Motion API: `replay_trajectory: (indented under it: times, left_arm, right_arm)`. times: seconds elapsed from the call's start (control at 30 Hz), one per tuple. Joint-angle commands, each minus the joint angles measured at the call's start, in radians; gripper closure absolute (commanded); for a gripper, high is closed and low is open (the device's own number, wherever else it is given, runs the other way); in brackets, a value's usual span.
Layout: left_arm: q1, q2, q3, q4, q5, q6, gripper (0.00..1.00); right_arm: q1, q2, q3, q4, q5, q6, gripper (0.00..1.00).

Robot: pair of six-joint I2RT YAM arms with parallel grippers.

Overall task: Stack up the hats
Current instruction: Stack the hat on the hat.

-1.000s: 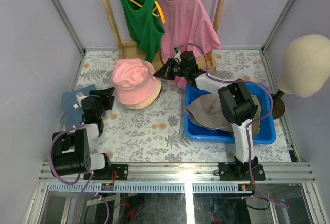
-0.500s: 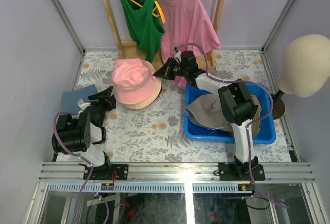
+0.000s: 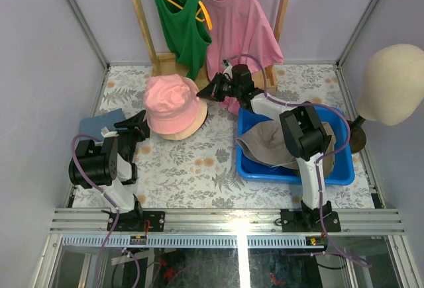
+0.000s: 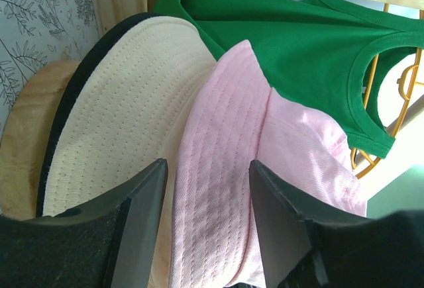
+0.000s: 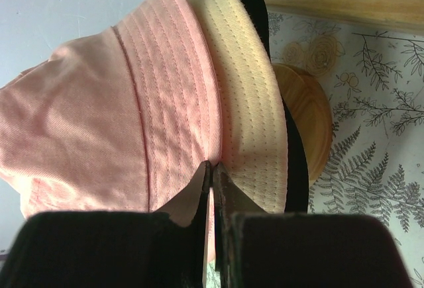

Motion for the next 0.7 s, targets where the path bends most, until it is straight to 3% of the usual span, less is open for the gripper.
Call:
replay_trajectory:
  times: [0.0,0.17,0.43,0.67]
  left_arm:
    - [-0.002,0.012,0.021,0.106,0.013,0.003,0.5]
    - [-0.005,0.02,0.042,0.11,0.018,0.01,0.57]
    - [-0.006,0.031,0.033,0.111,0.015,0.024,1.0]
    - [-0.005,0.052,-0.002,0.092,-0.014,0.014,1.0]
  right_arm:
    - [-0.011,0.017,0.056,0.014,-0.026,-0.007,1.0]
    - [-0.011,0.026,0.057,0.012,-0.027,-0.005,1.0]
    - [-0.01,0.032,0.065,0.001,-0.024,-0.011,1.0]
    - [-0.016,0.037,0.067,-0.05,-0.004,-0.041,1.0]
